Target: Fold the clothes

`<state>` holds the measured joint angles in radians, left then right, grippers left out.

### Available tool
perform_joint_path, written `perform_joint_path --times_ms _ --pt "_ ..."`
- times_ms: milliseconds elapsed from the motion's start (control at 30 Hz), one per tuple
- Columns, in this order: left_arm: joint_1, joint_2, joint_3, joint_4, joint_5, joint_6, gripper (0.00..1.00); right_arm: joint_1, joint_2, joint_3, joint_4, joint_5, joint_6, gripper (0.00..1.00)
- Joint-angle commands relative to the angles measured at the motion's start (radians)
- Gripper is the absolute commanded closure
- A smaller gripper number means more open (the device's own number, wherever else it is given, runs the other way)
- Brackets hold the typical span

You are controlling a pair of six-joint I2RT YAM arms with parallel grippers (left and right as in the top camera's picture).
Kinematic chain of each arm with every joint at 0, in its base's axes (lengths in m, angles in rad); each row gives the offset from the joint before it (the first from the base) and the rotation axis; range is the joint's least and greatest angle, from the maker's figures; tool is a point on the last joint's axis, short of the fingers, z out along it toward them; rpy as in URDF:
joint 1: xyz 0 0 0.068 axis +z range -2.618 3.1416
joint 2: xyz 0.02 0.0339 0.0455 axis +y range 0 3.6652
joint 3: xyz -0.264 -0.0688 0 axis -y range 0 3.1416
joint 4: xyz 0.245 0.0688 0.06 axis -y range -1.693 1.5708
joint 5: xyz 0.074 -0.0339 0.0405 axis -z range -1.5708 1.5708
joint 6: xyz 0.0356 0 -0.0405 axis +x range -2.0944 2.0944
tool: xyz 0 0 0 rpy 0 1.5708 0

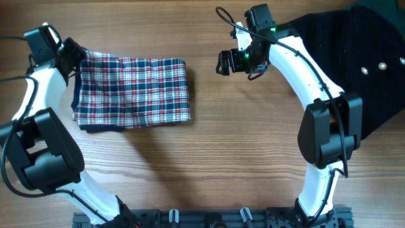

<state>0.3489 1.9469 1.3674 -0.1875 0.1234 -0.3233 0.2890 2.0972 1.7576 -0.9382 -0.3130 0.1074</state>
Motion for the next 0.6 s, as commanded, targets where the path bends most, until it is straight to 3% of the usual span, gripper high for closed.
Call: perform_joint_path --times_ms 0,33,67,100,133,167,200,233,567 --pt "0.000 -0.034 0.025 0.042 -0.072 0.036 0.96 0.000 -0.026 0.015 0.003 0.006 0.009 0.00" --pt "0.000 -0.032 0.025 0.051 -0.072 0.044 0.96 0.000 -0.026 0.015 0.003 0.006 0.009 0.00" --pt "0.000 -0.029 0.025 0.059 -0.072 0.050 0.86 0.000 -0.026 0.015 0.003 0.006 0.008 0.00" --pt "0.000 -0.028 0.025 0.063 -0.072 0.051 0.66 0.000 -0.026 0.015 0.003 0.006 0.008 0.00" --pt "0.000 -0.026 0.025 0.064 -0.073 0.058 0.31 0.000 -0.026 0.015 0.003 0.006 0.008 0.00" --pt "0.000 -0.025 0.025 0.060 -0.073 0.058 0.13 0.000 -0.026 0.015 0.003 0.006 0.008 0.00" --pt "0.000 -0.024 0.025 0.056 -0.073 0.058 0.05 0.000 -0.026 0.015 0.004 0.006 0.008 0.00" --pt "0.000 -0.024 0.025 0.048 -0.073 0.058 0.01 0.000 -0.026 0.015 0.005 0.006 0.008 0.00" --pt "-0.013 -0.046 0.036 -0.062 -0.016 0.058 0.00 -0.001 -0.026 0.015 0.026 0.006 0.008 0.00"
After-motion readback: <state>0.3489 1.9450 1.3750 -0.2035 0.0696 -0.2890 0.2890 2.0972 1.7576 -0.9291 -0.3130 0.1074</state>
